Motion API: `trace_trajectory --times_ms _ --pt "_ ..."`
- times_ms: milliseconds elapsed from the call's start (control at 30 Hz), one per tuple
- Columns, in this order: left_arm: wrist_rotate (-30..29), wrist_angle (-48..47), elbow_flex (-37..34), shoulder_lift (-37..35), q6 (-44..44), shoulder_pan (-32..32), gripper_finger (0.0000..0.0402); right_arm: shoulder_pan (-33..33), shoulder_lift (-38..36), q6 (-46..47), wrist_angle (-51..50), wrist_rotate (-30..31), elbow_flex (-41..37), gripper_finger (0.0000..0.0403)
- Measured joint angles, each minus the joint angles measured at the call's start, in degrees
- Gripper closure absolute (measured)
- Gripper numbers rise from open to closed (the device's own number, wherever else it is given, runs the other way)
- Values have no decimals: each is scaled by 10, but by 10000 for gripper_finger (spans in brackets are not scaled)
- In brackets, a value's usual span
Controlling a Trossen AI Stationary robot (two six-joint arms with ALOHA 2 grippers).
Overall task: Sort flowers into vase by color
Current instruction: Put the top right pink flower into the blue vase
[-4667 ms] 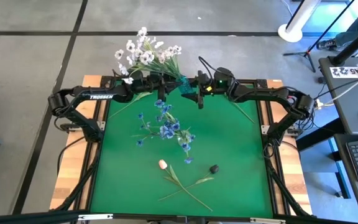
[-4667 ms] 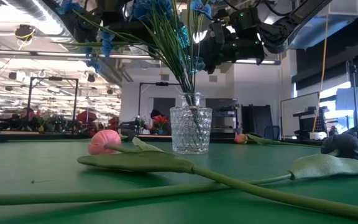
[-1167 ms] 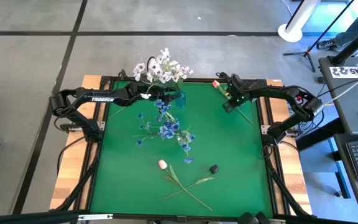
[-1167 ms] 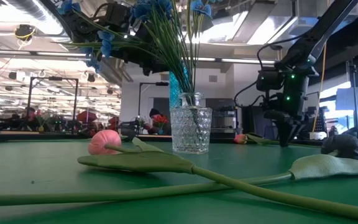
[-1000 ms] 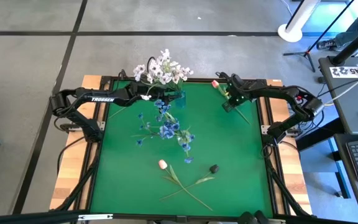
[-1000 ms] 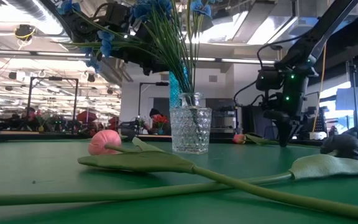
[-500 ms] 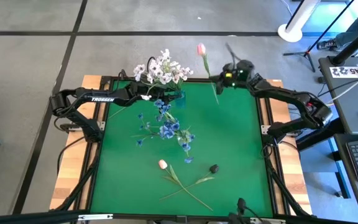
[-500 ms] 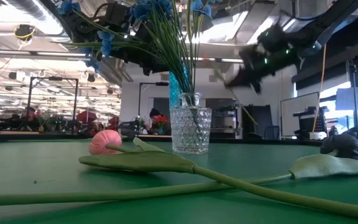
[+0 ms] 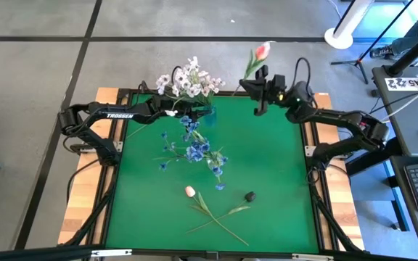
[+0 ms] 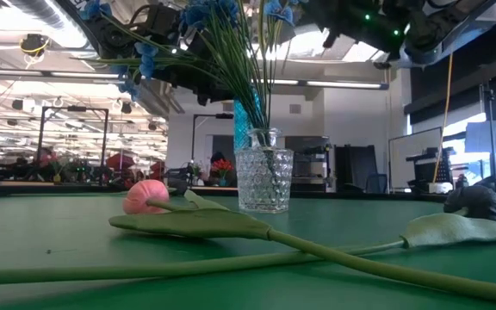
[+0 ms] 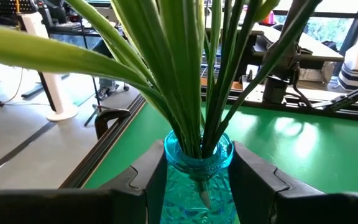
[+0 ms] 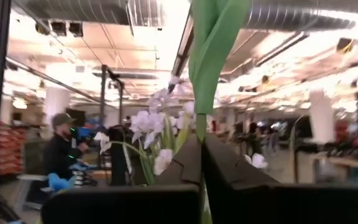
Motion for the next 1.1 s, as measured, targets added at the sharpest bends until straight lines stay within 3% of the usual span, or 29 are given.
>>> trace_trajectory --times_ms 233,600,1100 --pt "38 0 0 0 -8 -3 264 58 38 -89 49 49 5 402" --pt "39 -1 0 0 -9 -12 264 60 145 -61 6 4 105 403" --pt "29 -3 -1 0 -7 -3 264 60 151 -32 -22 -16 111 403"
